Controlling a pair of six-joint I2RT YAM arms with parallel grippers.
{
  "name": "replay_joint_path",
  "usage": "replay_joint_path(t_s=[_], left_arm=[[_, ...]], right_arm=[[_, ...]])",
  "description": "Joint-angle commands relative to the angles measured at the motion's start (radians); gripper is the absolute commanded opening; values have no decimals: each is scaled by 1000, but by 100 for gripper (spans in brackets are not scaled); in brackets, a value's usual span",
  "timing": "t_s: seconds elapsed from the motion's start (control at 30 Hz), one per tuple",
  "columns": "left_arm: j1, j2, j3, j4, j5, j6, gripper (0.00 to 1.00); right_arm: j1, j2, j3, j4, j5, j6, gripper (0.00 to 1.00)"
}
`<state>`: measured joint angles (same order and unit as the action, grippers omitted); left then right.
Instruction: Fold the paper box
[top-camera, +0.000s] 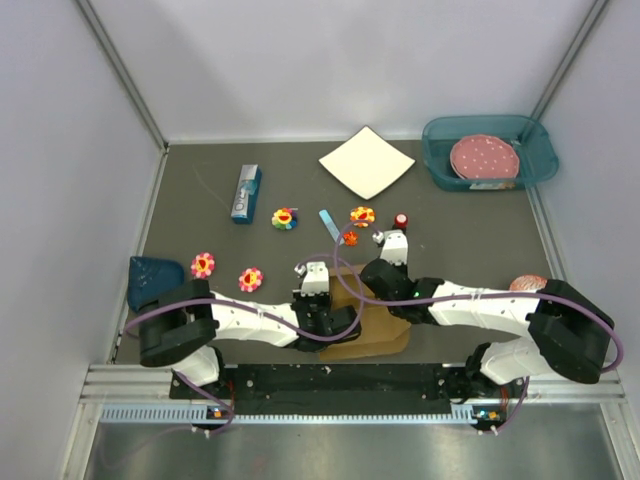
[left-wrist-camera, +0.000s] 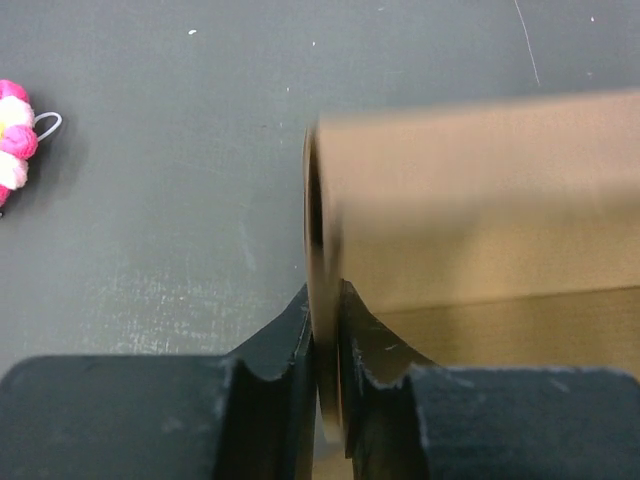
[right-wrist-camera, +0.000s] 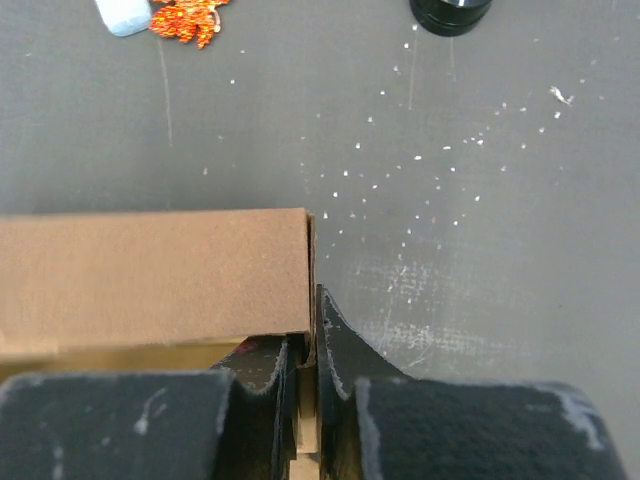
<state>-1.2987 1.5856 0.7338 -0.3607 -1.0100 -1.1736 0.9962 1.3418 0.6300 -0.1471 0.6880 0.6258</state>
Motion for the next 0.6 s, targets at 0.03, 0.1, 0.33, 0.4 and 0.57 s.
replay_joint_path(t_s=[0.03, 0.1, 0.33, 0.4, 0.57], left_arm=[[3, -59, -8, -24, 7, 25, 22], [6, -79, -34, 11, 4, 35, 31], [10, -148, -161, 195, 16, 89, 40], [10, -157, -178, 219, 10, 91, 38], [10, -153, -188, 249, -2, 97, 24]], right_arm=[[-19, -12, 4, -40, 10, 40, 0], [-18, -19, -1, -42, 1, 44, 0], [-10, -55, -24, -29, -10, 54, 0], [5, -64, -38, -19, -2, 54, 0], [25, -78, -61, -5, 5, 63, 0]])
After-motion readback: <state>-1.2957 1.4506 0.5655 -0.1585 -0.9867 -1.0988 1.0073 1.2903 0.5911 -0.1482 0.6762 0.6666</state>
